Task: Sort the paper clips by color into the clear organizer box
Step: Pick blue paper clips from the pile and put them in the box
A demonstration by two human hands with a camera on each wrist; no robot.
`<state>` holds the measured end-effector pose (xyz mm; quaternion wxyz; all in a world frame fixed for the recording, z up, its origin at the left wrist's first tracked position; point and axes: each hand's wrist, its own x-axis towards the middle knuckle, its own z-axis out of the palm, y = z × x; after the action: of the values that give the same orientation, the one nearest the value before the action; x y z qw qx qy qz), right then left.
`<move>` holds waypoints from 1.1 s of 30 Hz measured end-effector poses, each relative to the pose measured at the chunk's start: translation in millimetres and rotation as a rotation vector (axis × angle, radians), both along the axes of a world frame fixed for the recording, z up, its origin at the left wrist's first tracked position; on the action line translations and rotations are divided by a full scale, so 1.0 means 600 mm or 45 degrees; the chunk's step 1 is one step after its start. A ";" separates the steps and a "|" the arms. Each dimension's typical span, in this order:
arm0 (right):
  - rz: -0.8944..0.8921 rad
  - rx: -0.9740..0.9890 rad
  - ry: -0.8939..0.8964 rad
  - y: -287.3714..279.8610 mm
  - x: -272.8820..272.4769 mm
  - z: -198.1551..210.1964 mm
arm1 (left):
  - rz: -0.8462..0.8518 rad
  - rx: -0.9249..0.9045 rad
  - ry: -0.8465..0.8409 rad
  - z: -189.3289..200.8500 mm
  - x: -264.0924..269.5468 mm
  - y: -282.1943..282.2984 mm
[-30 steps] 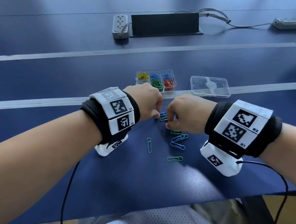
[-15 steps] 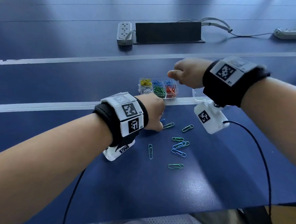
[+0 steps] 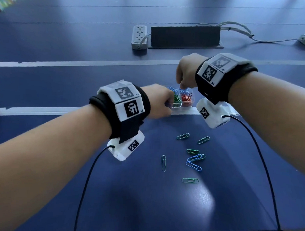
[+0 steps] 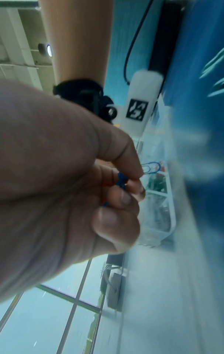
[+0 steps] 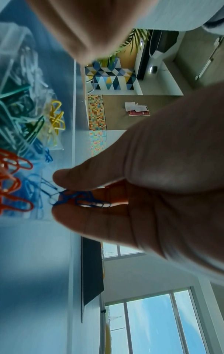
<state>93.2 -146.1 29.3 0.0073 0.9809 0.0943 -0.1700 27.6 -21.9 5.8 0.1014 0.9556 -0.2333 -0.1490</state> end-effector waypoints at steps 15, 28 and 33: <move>-0.079 0.228 -0.155 -0.030 -0.023 0.012 | 0.297 -0.104 -0.079 0.025 0.096 -0.032; -0.066 0.269 -0.161 -0.053 -0.031 -0.007 | 0.254 -0.108 -0.099 0.012 0.098 -0.062; -0.013 0.247 -0.185 -0.034 -0.034 -0.017 | 0.247 -0.194 -0.126 0.013 0.093 -0.057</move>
<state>73.0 -166.2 19.1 -0.0816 0.9872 0.1046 -0.0885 83.3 -56.2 13.4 0.1759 0.9694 -0.1551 -0.0729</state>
